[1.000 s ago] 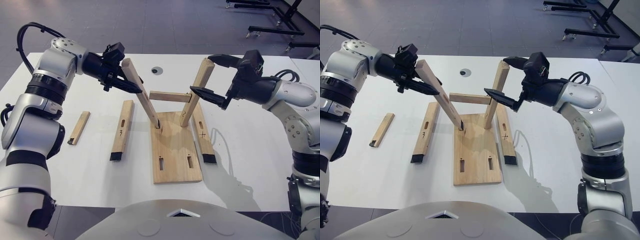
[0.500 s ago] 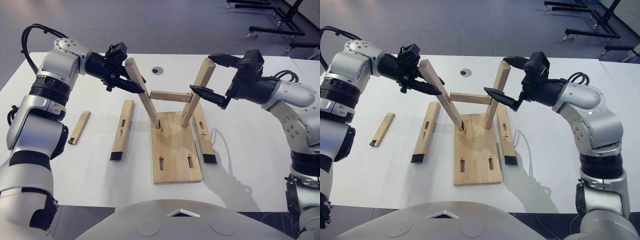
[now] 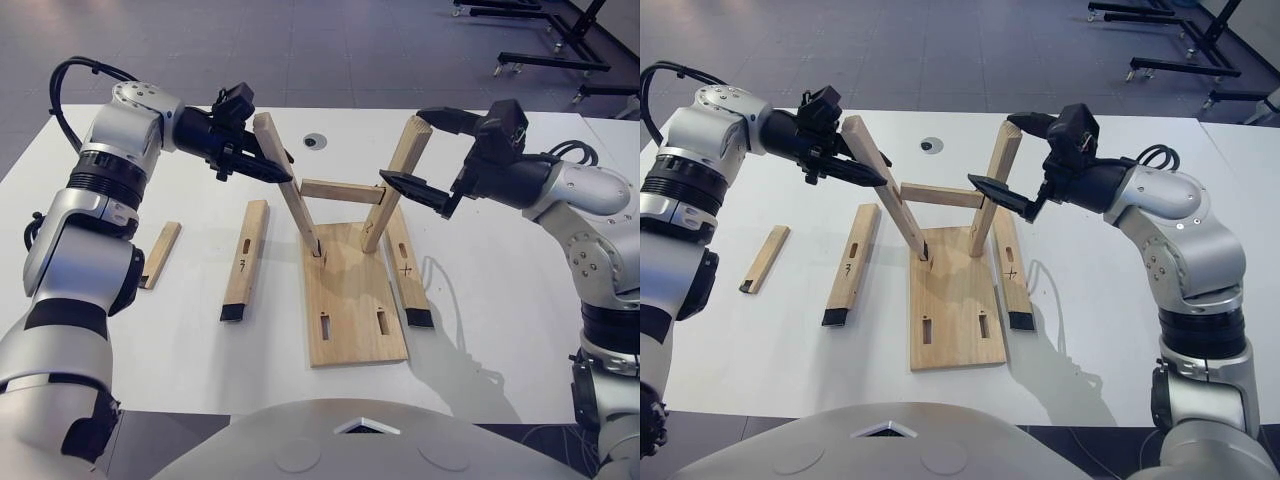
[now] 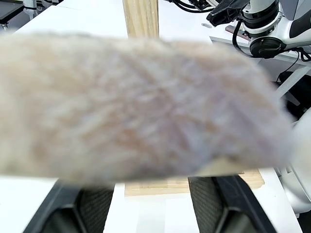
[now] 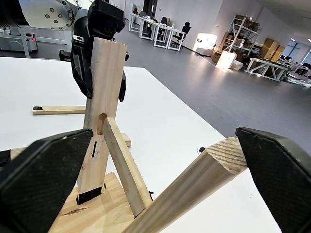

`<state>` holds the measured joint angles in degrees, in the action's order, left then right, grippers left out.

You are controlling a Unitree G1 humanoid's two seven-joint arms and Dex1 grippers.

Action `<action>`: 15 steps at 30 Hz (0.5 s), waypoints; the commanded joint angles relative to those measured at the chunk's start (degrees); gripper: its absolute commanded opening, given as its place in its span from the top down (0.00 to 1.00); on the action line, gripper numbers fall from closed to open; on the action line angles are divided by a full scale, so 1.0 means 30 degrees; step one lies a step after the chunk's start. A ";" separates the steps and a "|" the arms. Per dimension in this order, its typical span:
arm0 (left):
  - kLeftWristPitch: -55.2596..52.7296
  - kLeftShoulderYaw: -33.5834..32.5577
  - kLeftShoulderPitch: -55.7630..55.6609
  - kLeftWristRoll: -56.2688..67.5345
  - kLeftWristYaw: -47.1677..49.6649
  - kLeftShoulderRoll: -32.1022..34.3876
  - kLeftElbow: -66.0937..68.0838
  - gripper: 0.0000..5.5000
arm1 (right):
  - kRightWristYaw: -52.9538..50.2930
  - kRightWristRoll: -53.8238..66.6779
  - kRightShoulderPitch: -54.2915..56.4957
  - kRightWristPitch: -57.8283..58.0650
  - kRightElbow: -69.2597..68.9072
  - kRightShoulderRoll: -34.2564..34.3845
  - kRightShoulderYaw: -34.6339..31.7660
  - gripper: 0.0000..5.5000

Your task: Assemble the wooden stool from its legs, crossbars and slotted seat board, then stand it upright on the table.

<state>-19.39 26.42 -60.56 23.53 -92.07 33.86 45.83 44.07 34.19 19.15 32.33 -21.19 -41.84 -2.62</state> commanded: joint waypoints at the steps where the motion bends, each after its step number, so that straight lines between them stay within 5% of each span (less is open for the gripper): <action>1: 0.0312 0.2349 0.2114 -0.4189 0.1929 -0.2101 0.1736 0.63 | 0.0875 0.0005 -0.0654 0.1040 -0.0265 0.0280 0.1757 0.02; 15: 0.1518 0.3271 0.2275 -0.5287 0.1722 -0.2443 0.2198 0.63 | 0.0684 0.0053 -0.0307 0.0765 -0.0759 0.0466 0.1475 0.02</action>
<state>-18.24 26.92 -63.16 22.31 -92.06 30.77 50.85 43.88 33.46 19.22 32.23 -22.22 -41.74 -2.17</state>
